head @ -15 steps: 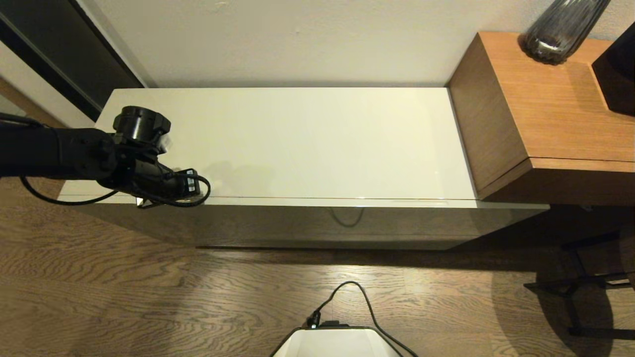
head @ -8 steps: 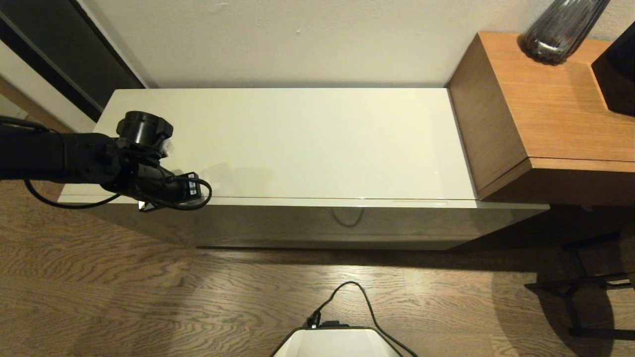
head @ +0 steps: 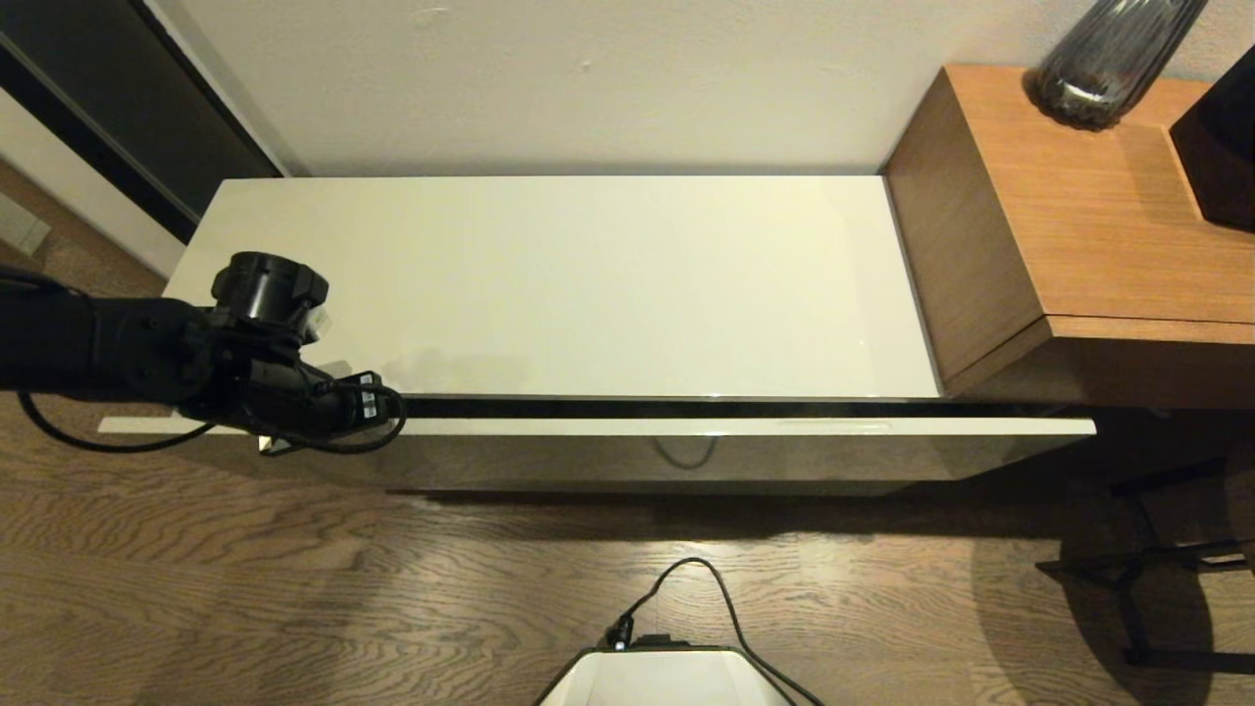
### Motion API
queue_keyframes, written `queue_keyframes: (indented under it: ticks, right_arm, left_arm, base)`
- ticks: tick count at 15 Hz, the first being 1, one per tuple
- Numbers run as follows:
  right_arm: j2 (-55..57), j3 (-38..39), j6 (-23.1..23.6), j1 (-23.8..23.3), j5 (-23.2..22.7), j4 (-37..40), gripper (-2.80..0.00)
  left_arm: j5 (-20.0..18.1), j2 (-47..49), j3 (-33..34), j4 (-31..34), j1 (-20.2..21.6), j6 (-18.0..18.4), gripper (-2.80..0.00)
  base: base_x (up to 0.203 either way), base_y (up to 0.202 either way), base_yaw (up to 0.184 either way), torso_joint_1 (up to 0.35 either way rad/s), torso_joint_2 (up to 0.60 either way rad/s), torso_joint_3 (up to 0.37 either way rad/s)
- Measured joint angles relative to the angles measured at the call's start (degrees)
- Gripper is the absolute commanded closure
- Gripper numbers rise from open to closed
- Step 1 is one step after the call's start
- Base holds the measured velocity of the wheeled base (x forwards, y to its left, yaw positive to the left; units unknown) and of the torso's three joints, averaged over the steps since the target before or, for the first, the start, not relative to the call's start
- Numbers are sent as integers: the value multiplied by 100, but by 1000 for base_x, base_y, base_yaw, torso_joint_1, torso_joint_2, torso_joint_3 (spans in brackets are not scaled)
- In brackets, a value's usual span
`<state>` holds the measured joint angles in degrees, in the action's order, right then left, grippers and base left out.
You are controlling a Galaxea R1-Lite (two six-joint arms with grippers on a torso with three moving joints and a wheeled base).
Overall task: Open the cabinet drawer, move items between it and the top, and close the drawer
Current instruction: Open the drawer
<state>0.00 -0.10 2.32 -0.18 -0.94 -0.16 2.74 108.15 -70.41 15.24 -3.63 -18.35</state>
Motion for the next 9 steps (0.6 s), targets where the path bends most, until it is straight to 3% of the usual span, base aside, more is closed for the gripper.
queue_keyframes:
  ticks: [5, 9]
  right_arm:
    - [0, 0, 0, 0, 1, 1, 0]
    - [0, 0, 0, -4, 1, 0, 0]
  left_arm:
    - [-589, -852, 1690, 333, -13, -162, 0]
    - [-855, -2284, 2342, 626, -11, -227, 0]
  base:
    - [0, 0, 0, 0, 0, 0]
    - [0, 0, 0, 0, 0, 0]
